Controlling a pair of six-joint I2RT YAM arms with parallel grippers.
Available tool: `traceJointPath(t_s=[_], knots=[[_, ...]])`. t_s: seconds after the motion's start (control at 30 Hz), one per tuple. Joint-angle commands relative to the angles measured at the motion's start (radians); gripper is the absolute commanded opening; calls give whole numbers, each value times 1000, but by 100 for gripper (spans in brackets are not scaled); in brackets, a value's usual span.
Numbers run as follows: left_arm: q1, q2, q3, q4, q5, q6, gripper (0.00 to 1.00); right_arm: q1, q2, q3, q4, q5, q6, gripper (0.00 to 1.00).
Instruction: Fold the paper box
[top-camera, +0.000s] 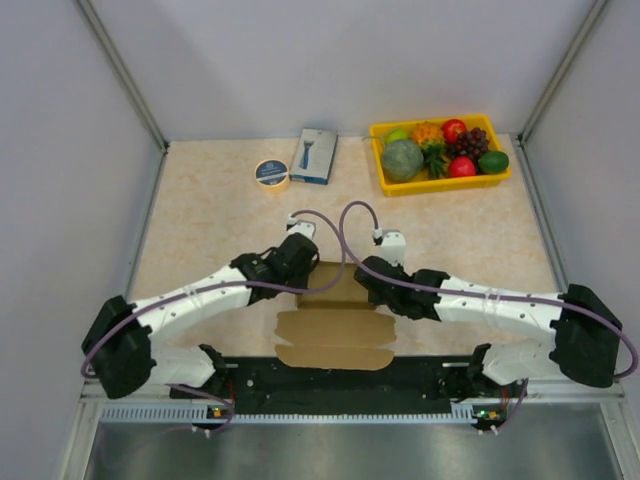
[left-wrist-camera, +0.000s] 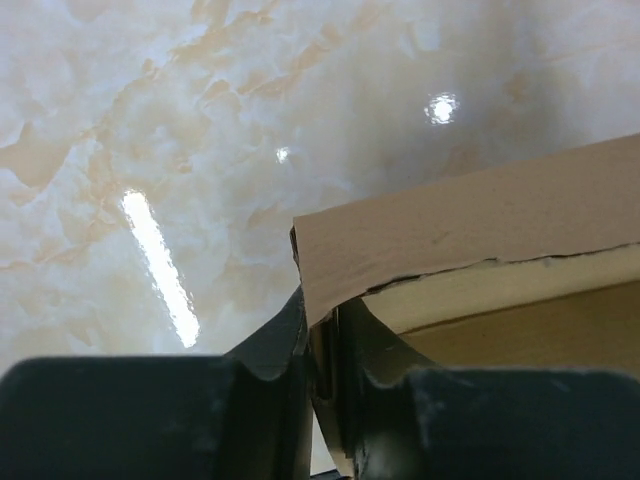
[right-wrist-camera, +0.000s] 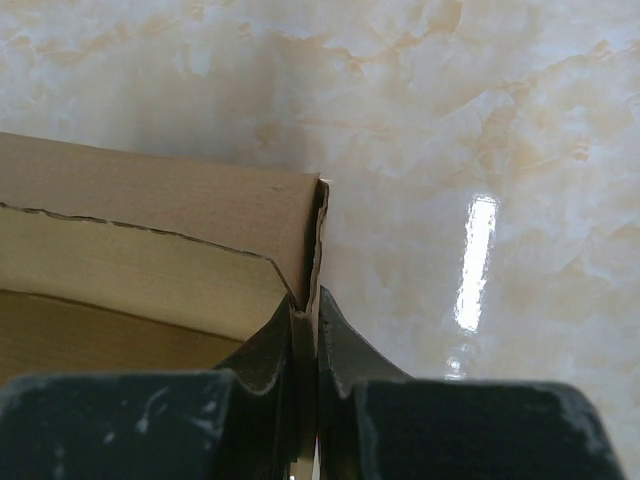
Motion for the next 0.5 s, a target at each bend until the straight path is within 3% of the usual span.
traceJointPath(t_s=[0.0,0.13,0.33,0.47], knots=[[2,159,144,-136,-81,-9,13,-31,48,57,7,-81,26,0],[2,252,198,-166,-108,-13,0,-69,102,87,-37,-161,51,0],[6,399,255,-181,-84,19,0,-146,169,110,-48,-275,63,0],[39,466,223,-91,-15,42,0,-189,219,104,-31,-312,37,0]])
